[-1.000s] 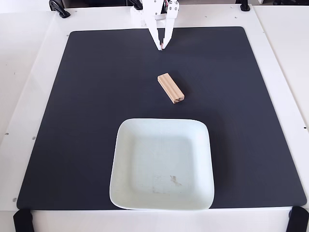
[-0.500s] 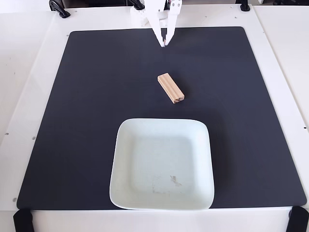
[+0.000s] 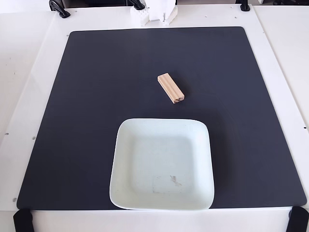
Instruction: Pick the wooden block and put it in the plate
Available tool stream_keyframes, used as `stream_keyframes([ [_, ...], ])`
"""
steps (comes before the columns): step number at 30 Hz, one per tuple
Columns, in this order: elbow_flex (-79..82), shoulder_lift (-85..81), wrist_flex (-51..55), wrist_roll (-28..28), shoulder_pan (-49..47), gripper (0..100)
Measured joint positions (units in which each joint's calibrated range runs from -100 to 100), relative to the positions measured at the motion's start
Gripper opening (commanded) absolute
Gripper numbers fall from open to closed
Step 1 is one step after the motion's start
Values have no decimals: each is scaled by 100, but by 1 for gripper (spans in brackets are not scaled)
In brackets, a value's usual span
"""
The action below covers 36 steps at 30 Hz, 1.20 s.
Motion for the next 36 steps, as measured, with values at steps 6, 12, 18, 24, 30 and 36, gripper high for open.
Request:
stream_keyframes([
  [6,-1335,1268,0,110,193,1],
  [12,-2723,2994,-570,110,174,1],
  [18,-3786,4866,-1250,115,145,1],
  [24,-4611,6176,-1429,438,348,17],
  [30,-4840,6627,-1497,929,657,28],
  [36,-4840,6950,-1531,1356,1188,28],
])
